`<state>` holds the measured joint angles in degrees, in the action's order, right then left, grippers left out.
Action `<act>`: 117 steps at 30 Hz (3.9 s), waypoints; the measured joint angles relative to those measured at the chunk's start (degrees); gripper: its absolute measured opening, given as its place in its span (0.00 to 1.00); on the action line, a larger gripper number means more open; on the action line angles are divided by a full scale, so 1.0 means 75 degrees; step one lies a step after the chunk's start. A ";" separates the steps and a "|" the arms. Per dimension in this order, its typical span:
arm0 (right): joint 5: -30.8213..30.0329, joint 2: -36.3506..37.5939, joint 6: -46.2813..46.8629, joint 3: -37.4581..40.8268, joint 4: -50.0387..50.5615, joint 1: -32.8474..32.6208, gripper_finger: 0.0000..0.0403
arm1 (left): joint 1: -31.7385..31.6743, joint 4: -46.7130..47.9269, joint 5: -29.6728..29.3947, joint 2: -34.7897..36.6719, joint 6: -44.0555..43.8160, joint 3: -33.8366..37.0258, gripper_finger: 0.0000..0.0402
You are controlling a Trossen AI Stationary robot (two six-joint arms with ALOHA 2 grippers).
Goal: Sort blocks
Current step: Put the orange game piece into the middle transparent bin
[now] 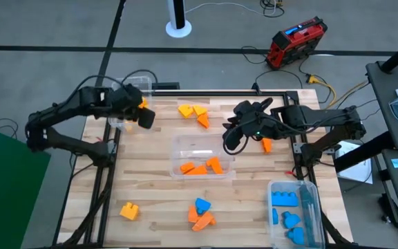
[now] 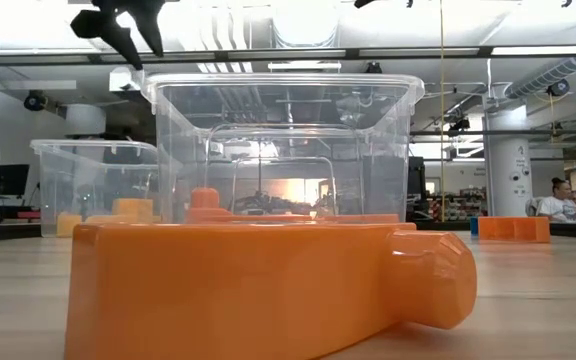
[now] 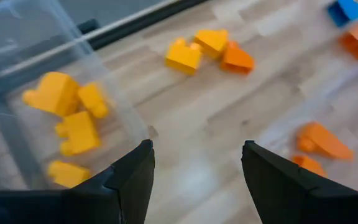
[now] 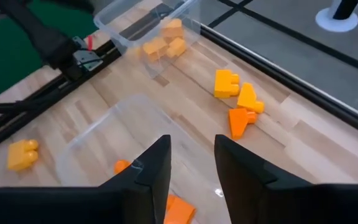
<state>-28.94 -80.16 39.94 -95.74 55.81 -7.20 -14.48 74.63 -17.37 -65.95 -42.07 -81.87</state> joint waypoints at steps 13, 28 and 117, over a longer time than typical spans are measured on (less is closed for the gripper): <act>0.0327 0.0000 0.1045 -0.1010 0.1389 0.1023 0.16 | 0.1228 -0.0003 0.0000 -0.0020 -0.0349 0.0000 0.54; 0.2493 -0.0146 0.1941 -0.0403 0.4482 0.2736 0.17 | 0.1242 0.0142 -0.0005 -0.0003 -0.0096 0.0000 0.54; 0.2833 0.0874 0.0677 0.2745 -0.1495 0.1882 0.34 | 0.1303 0.1056 -0.0953 0.1096 -0.1073 0.0638 0.54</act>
<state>-7.68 -73.60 45.02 -75.15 44.60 6.91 -4.71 82.55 -24.51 -57.74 -50.12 -77.08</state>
